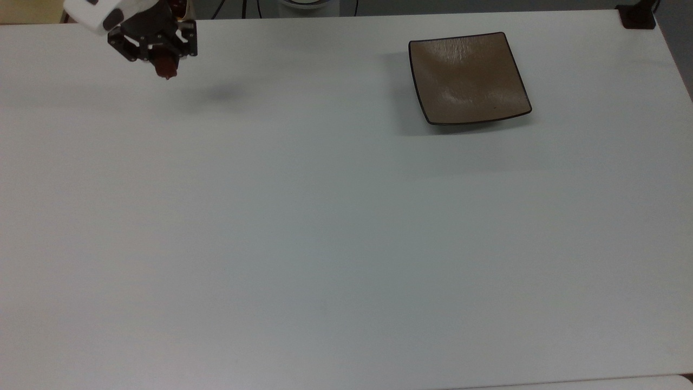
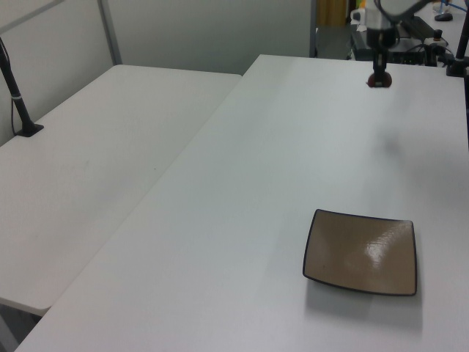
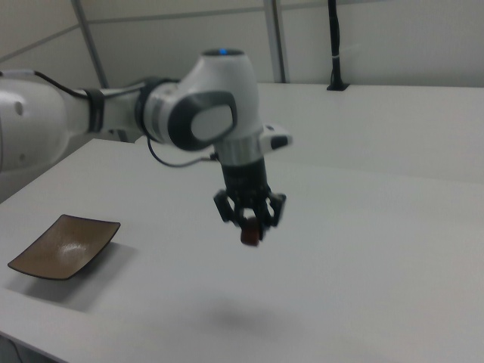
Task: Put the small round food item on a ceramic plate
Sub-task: 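Lift the held food item up off the table, then carry the food item over the square brown plate and lower it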
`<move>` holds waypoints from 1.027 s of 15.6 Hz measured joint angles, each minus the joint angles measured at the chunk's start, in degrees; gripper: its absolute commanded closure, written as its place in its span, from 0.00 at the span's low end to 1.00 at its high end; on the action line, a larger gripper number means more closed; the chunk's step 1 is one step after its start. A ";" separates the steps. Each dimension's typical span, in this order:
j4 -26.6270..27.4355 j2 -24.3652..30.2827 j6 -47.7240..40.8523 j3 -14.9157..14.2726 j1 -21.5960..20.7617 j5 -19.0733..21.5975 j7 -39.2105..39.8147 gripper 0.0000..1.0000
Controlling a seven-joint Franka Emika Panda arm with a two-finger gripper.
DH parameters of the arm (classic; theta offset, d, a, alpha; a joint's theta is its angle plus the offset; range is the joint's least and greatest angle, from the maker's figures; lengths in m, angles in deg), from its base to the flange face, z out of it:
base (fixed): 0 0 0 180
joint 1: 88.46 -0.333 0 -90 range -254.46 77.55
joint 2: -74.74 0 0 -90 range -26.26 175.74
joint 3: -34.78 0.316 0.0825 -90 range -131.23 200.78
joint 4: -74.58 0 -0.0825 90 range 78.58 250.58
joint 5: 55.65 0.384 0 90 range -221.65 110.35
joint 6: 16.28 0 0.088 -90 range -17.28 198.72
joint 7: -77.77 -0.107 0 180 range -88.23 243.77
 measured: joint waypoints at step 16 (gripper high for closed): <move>-7.49 2.19 -8.05 13.31 -5.01 6.05 -11.16 0.68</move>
